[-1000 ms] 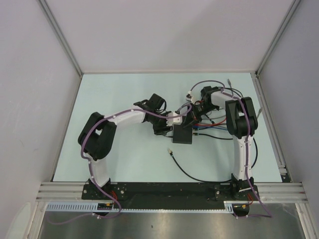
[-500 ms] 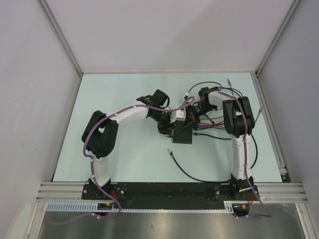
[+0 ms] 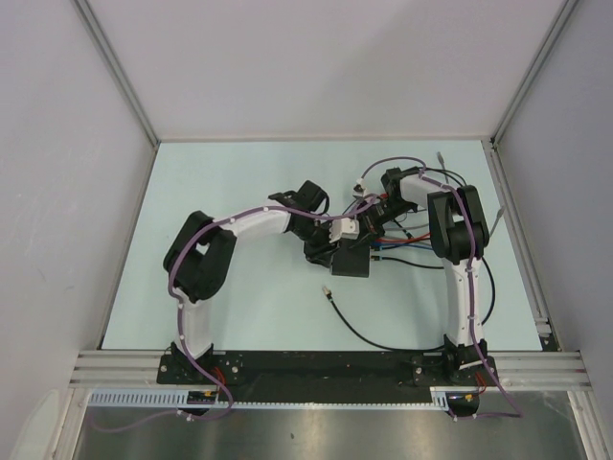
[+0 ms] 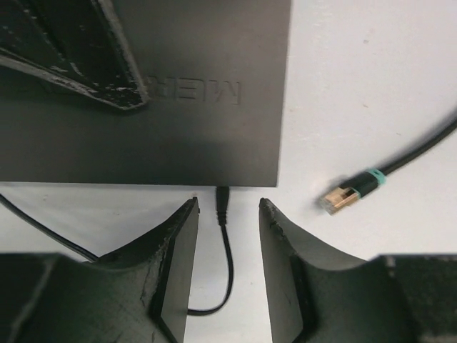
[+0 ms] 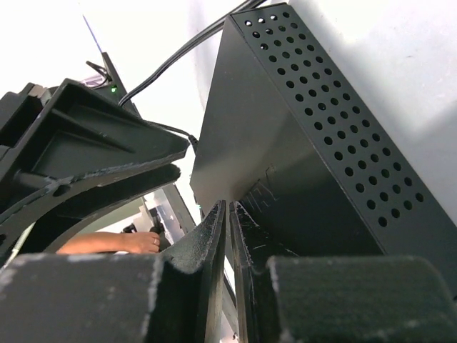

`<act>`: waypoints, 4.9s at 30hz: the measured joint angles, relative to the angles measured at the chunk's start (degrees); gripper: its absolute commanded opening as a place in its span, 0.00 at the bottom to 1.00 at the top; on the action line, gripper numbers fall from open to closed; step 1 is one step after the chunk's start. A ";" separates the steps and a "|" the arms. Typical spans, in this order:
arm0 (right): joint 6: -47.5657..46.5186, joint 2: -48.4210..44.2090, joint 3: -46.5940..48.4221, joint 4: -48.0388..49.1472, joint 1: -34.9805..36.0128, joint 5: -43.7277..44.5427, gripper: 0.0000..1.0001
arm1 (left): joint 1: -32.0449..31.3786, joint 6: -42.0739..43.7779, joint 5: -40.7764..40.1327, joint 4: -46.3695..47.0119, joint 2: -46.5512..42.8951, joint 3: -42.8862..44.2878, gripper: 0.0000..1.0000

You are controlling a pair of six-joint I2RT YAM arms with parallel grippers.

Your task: Pull the plug from the switch port

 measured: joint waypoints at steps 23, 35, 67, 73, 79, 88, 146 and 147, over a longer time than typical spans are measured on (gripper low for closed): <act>0.00 0.02 0.07 -0.04 0.00 0.00 0.15 | -2.27 -2.67 -9.01 1.97 1.75 -1.03 0.43; 0.02 0.02 0.07 -0.02 0.00 0.00 0.15 | -2.45 -2.64 -9.11 1.22 2.73 0.50 0.43; 0.02 0.04 0.07 -0.07 0.00 -0.31 0.18 | -2.78 6.01 -6.86 -2.86 4.26 3.08 0.00; 0.02 0.04 0.07 -0.07 0.00 -0.33 0.18 | -2.78 6.08 -6.69 -2.97 4.26 3.08 0.00; 0.02 0.04 0.07 -0.09 0.00 -0.33 0.18 | -2.78 4.26 -6.05 -2.89 4.44 3.21 0.00; 0.00 0.04 0.13 -0.17 0.00 -0.33 0.18 | -2.89 5.01 -7.65 -3.54 4.50 3.67 0.00; 0.20 0.42 0.87 1.31 0.59 -1.07 0.31 | 2.38 15.98 -28.22 -17.09 6.49 12.68 0.00; 0.42 -0.07 0.46 1.73 0.50 -1.18 0.39 | 3.39 15.63 -28.17 -17.62 7.32 15.76 0.00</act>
